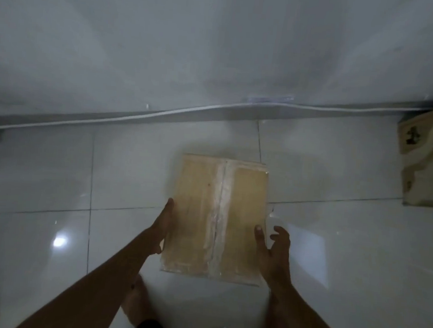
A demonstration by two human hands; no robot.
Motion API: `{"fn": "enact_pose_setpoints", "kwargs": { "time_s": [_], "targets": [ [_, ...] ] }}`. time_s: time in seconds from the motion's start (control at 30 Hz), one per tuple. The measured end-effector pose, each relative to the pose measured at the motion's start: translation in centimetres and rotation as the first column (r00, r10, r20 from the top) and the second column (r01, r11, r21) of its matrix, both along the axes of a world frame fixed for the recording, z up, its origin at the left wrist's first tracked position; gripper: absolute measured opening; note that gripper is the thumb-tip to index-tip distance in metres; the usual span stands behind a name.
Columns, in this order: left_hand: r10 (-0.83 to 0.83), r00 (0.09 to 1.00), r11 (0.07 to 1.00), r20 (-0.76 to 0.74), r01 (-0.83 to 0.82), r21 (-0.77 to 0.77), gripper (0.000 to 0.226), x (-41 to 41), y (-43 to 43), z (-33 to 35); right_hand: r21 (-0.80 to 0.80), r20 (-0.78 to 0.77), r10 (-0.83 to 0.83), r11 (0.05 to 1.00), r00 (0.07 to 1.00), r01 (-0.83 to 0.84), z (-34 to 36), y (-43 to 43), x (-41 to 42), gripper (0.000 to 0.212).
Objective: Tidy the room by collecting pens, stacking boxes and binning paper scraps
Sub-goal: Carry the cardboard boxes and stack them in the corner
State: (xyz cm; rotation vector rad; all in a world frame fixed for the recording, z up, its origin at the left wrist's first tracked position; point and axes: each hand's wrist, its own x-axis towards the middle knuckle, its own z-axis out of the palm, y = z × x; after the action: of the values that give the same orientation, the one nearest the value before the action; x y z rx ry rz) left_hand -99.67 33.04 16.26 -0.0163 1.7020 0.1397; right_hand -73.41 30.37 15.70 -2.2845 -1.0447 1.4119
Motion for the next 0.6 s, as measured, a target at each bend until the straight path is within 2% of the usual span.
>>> {"fn": "enact_pose_setpoints", "kwargs": {
  "time_s": [0.07, 0.13, 0.27, 0.33, 0.43, 0.53, 0.6],
  "targets": [
    [-0.023, 1.000, 1.000, -0.010, 0.023, 0.012, 0.087, 0.0, -0.7, -1.3, -0.080, 0.074, 0.010, 0.997, 0.997, -0.004, -1.2, -0.1, 0.1, 0.087],
    [-0.027, 0.999, 0.996, -0.047, 0.030, 0.080, 0.086, -0.1, -0.8, -2.3, -0.090, 0.067, -0.027, 0.995, 0.997, 0.033, -2.1, 0.7, -0.1, 0.091],
    [0.011, 0.993, 0.980, -0.117, 0.013, 0.200, 0.079, -0.5, 0.5, -3.8, -0.059, -0.061, -0.082, 0.995, 0.995, 0.079, -3.9, 2.8, -1.2, 0.078],
    [-0.009, 0.995, 0.973, -0.098, 0.031, 0.229, 0.078, -0.6, 0.8, -4.7, -0.102, -0.121, -0.110, 0.990, 0.986, 0.098, -4.8, 3.0, -1.6, 0.075],
    [-0.021, 0.999, 0.931, -0.043, 0.035, 0.363, 0.069, -0.3, 1.1, -5.1, -0.164, -0.222, -0.230, 0.967, 0.948, 0.196, -5.9, 3.0, -2.0, 0.064],
    [-0.030, 0.999, 0.892, -0.035, 0.042, 0.451, 0.060, -0.1, 1.2, -5.5, -0.074, -0.193, -0.197, 0.980, 0.961, 0.186, -6.4, 2.8, -2.4, 0.040],
    [-0.051, 0.998, 0.876, -0.033, 0.061, 0.478, 0.055, -0.1, 1.0, -5.6, -0.035, -0.166, -0.174, 0.985, 0.971, 0.171, -6.6, 2.6, -2.5, 0.041]
  ]
}}
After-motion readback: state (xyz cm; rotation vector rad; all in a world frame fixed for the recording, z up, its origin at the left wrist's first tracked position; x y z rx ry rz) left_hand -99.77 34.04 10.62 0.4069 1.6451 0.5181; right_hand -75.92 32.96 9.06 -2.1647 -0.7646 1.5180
